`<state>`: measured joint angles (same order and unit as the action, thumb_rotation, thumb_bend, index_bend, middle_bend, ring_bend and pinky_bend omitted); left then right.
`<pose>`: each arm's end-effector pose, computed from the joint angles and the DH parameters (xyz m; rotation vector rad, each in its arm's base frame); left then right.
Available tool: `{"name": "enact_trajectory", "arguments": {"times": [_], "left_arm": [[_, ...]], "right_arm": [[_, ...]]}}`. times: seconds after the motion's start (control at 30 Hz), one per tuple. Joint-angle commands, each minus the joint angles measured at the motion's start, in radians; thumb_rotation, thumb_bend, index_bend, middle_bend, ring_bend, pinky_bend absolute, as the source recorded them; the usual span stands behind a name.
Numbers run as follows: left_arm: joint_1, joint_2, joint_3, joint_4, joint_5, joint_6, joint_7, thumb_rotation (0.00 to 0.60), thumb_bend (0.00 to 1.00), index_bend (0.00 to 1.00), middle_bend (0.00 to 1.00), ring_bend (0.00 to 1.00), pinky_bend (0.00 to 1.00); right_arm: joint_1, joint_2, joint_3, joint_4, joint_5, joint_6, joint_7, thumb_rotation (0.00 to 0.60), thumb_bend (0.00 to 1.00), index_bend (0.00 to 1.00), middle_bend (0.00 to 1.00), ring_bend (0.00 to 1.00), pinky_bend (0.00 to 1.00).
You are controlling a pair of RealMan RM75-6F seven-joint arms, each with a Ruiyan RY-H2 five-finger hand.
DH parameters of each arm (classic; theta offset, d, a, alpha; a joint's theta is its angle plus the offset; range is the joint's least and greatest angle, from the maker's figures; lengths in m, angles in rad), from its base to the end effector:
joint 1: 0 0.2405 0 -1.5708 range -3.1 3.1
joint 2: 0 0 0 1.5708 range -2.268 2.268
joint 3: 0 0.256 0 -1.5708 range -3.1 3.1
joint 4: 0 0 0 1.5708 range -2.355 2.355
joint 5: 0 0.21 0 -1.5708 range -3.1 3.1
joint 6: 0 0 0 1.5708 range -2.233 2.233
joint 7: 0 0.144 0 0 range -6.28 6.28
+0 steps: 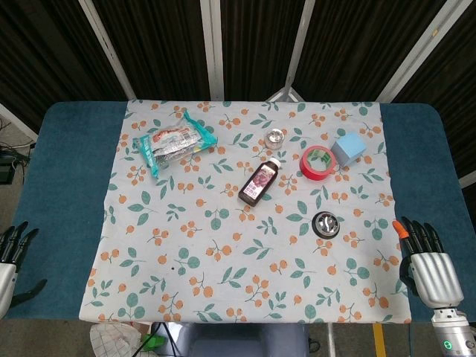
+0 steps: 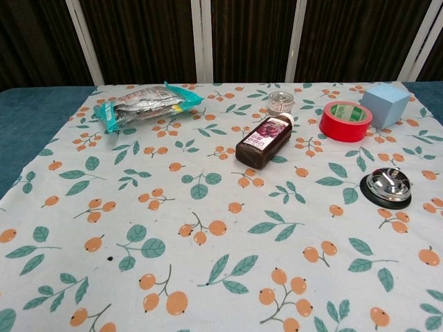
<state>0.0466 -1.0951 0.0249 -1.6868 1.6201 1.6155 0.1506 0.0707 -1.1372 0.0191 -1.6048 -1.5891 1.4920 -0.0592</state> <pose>-0.3003 0.1248 0.1616 -1.4077 -0.8232 -0.8306 -0.3036 -0.1696 0.1457 1.4821 -0.8545 0.8914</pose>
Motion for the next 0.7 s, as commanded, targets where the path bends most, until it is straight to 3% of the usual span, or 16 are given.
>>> {"name": "enact_trajectory", "arguments": {"times": [0.03, 0.7], "left_arm": [[0.0, 0.001, -0.003, -0.001, -0.002, 0.003, -0.002, 0.6, 0.27, 0.11, 0.01, 0.0, 0.09], [0.013, -0.014, -0.006, 0.021, 0.043, 0.061, -0.017, 0.6, 0.27, 0.11, 0.0, 0.0, 0.09]], "right_arm": [[0.002, -0.005, 0.007, 0.003, 0.01, 0.0, 0.0, 0.6, 0.86, 0.03, 0.0, 0.0, 0.0], [0.008, -0.036, 0.022, 0.032, 0.029, -0.001, 0.003, 0.6, 0.86, 0.03, 0.0, 0.0, 0.0]]}}
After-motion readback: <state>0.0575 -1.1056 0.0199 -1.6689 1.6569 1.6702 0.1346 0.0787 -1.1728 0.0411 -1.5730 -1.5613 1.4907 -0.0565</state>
